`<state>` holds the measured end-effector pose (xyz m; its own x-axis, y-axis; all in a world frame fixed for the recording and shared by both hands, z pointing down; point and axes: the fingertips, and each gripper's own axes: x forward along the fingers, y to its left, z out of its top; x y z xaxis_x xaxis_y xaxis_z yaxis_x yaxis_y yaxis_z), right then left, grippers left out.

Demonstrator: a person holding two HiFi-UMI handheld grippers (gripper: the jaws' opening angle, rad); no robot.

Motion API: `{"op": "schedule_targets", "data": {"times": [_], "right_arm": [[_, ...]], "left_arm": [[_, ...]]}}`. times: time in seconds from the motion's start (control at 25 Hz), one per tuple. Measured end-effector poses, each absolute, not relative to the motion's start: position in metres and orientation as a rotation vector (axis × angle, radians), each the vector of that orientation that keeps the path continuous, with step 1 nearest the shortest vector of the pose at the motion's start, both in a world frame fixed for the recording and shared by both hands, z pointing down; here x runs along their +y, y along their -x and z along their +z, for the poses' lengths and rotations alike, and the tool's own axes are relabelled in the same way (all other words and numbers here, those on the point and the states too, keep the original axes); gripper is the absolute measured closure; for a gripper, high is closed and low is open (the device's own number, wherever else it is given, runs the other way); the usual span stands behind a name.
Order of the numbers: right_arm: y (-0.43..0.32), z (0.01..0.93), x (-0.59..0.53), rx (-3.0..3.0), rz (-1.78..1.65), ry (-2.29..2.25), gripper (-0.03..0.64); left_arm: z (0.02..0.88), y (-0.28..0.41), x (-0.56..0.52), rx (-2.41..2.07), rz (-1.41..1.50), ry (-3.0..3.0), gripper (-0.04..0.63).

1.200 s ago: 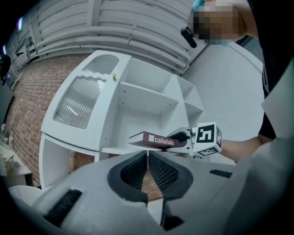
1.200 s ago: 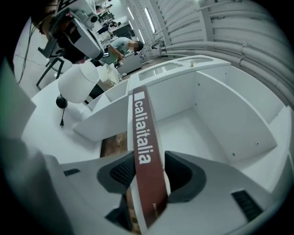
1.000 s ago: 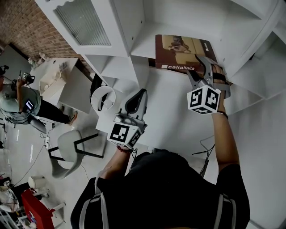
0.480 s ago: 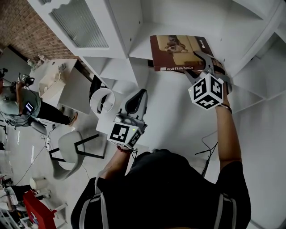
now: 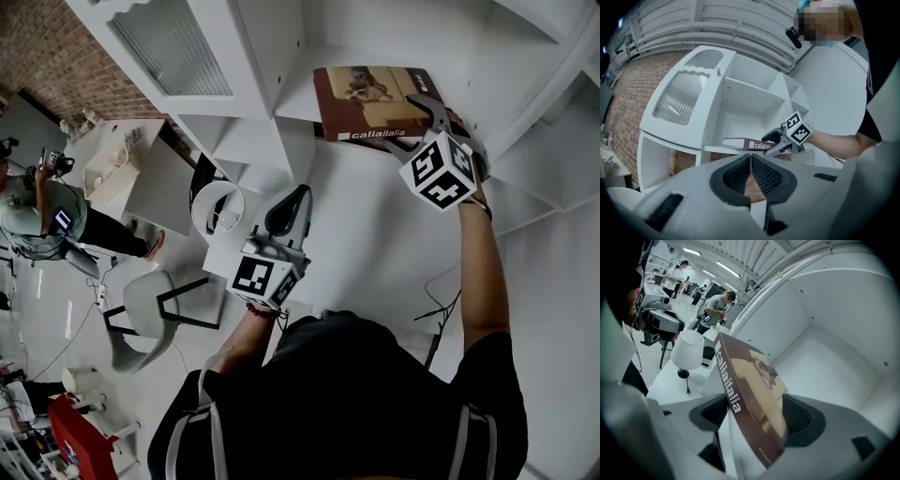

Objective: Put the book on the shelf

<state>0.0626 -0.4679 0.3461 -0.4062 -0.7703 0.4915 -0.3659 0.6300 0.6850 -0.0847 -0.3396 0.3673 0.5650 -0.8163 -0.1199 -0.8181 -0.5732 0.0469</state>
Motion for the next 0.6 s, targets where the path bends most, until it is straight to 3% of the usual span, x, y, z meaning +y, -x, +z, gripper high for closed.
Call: {"op": "schedule_targets", "data": {"times": [0.6], "right_arm": [[-0.059,0.339,-0.455,-2.082,-0.613,-0.873,0.282]], "left_arm": [[0.354,0.063,-0.348,1.331,0.197,2.768,0.566]]}}
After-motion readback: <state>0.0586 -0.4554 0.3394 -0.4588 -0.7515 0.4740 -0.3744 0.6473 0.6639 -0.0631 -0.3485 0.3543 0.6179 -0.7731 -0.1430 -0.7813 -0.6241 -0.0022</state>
